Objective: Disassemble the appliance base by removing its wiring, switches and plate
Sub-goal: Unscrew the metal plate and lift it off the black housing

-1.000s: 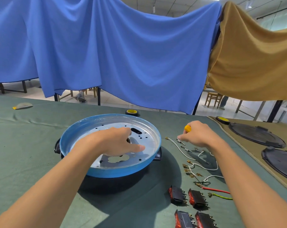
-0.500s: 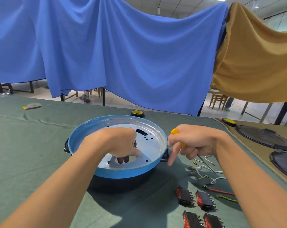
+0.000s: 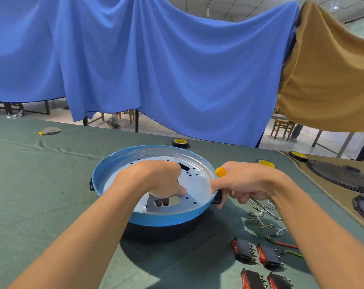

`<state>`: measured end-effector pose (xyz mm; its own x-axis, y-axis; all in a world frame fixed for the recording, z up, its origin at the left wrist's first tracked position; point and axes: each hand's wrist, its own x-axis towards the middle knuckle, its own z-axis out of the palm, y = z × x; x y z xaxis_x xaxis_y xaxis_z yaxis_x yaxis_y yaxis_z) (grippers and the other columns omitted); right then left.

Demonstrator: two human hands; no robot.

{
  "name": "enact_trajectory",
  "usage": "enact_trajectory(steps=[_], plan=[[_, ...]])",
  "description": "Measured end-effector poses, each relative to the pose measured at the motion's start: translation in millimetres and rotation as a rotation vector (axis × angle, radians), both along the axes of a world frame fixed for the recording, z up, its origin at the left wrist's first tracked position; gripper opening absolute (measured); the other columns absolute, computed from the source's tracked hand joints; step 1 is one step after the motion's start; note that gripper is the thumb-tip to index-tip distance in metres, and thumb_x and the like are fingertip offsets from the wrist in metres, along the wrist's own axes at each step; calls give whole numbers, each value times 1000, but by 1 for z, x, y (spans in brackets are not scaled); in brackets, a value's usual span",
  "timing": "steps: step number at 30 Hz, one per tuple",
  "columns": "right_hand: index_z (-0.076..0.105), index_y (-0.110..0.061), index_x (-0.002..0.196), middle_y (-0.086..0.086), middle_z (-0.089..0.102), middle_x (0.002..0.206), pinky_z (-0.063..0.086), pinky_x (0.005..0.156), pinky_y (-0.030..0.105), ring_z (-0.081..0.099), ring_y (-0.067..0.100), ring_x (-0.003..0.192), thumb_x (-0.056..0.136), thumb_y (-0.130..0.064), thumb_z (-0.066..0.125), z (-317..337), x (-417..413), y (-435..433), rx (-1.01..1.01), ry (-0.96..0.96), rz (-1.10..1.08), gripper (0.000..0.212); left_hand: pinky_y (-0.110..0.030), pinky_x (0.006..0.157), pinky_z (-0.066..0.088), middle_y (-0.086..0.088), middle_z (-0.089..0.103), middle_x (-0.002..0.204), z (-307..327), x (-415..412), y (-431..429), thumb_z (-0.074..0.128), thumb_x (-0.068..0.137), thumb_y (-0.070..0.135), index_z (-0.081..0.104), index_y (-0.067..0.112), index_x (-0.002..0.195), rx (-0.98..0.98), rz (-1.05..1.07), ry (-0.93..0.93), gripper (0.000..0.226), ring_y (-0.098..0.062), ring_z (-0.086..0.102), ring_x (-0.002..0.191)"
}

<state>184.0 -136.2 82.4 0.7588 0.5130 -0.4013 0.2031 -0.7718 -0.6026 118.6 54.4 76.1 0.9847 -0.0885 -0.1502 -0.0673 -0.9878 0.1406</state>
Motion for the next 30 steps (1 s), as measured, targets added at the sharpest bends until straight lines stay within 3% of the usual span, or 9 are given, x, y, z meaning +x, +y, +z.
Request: enact_trajectory(steps=[7, 11, 14, 17, 20, 23, 26, 28, 30], plan=[[48, -22, 76, 7, 40, 67, 12, 56, 35, 21, 17, 55, 77, -25, 57, -11, 11, -8, 25, -138, -132, 10, -25, 55, 32, 7, 47, 64, 13, -12, -8, 44, 97, 52, 47, 20, 67, 14, -21, 25, 43, -11, 43, 59], [57, -15, 80, 9, 34, 69, 19, 46, 27, 23, 16, 53, 82, -22, 61, -22, 13, -3, 238, -274, -314, 8, -25, 57, 33, 6, 54, 74, 18, -15, -11, 46, 96, 51, 59, 16, 91, 6, -58, 28, 37, -11, 46, 65], [44, -16, 68, -4, 50, 46, 22, 40, 21, 23, 15, 41, 85, -41, 64, -12, 11, -6, 84, -370, -320, 37, -26, 56, 33, 0, 59, 83, 19, -17, -7, 48, 97, 47, 65, 12, 102, 31, -46, 23, 39, -13, 45, 65], [36, -16, 70, 3, 72, 65, 20, 41, 23, 21, 17, 42, 81, -36, 60, 6, 3, -10, -93, -189, -184, 33, -25, 59, 34, -6, 66, 100, 17, -17, -4, 49, 97, 45, 67, 12, 108, 40, -34, 57, 39, -16, 49, 72], [41, -16, 67, -5, 55, 50, 17, 48, 30, 22, 19, 50, 74, -24, 60, 10, -4, -8, -131, -178, -92, 22, -24, 58, 35, 0, 61, 90, 14, -16, -4, 49, 98, 43, 62, 11, 107, 47, -47, 81, 36, -13, 49, 71], [33, -21, 58, 4, 23, 58, 14, 51, 35, 20, 20, 51, 70, -15, 61, 2, -2, -5, -27, -238, -139, 32, -23, 59, 35, 2, 57, 84, 14, -16, -4, 48, 98, 42, 61, 14, 108, 43, -65, 84, 32, -13, 49, 70], [53, -8, 74, 8, 34, 66, 22, 44, 28, 30, 17, 53, 79, -8, 57, -10, 1, 3, 106, -294, -210, 6, -23, 60, 37, -1, 60, 91, 14, -15, -5, 49, 99, 41, 62, 12, 112, 31, -72, 88, 34, -14, 51, 72], [62, 1, 95, 10, 44, 71, 26, 45, 27, 35, 20, 61, 81, -7, 57, -20, 5, 5, 176, -324, -271, 18, -24, 57, 35, 2, 55, 78, 13, -14, -6, 49, 98, 42, 58, 15, 97, 31, -75, 82, 28, -13, 48, 66], [61, 1, 91, 10, 42, 71, 24, 46, 28, 32, 21, 61, 79, -12, 59, -23, 7, 7, 204, -317, -327, 17, -25, 56, 34, 6, 49, 70, 13, -13, -8, 50, 97, 45, 51, 18, 85, 23, -69, 74, 30, -12, 45, 63]])
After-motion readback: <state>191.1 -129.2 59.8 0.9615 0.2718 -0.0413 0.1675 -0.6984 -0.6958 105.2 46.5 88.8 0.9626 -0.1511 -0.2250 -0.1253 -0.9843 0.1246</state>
